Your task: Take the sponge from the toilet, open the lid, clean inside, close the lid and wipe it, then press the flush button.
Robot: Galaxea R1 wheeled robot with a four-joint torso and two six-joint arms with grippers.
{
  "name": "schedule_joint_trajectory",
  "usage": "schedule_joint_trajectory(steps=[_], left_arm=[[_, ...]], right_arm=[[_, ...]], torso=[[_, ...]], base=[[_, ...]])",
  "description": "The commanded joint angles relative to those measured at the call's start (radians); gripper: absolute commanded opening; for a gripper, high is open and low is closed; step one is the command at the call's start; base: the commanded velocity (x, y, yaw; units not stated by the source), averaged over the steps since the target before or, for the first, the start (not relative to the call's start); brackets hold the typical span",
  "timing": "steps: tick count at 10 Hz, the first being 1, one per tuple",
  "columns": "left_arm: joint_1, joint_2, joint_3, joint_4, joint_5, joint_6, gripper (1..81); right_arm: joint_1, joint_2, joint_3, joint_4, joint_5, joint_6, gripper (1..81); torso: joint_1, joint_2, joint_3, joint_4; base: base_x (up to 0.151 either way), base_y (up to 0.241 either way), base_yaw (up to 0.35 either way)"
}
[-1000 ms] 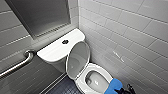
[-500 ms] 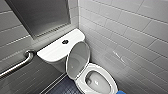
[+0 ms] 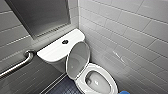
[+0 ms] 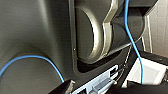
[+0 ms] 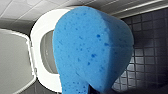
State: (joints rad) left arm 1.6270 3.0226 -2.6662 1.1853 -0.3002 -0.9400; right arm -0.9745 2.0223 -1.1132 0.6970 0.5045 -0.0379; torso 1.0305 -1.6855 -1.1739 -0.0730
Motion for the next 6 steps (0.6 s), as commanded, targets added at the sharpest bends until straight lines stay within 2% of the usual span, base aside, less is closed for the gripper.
schedule_joint_trajectory(steps=[1,2,4,6], left_arm=[[0.047,0.006,0.006,0.016,0.033,0.004,81.1],[0.047,0.006,0.006,0.011,0.033,0.004,81.1],[0.044,0.003,0.006,0.005,0.033,0.004,81.1],[0.041,0.001,0.006,0.005,0.033,0.001,81.1]], right_arm=[[0.265,0.041,-0.083,-0.038,-0.262,-0.043,1.0],[0.329,0.097,-0.151,-0.010,-0.314,-0.043,1.0],[0.438,0.239,-0.310,-0.005,-0.440,-0.042,1.0],[0.510,0.393,-0.462,-0.004,-0.500,-0.037,1.0]], torso=[[0.000,0.000,0.000,0.000],[0.000,0.000,0.000,0.000],[0.000,0.000,0.000,0.000],[0.000,0.000,0.000,0.000]], base=[[0.000,0.000,0.000],[0.000,0.000,0.000],[0.000,0.000,0.000],[0.000,0.000,0.000]])
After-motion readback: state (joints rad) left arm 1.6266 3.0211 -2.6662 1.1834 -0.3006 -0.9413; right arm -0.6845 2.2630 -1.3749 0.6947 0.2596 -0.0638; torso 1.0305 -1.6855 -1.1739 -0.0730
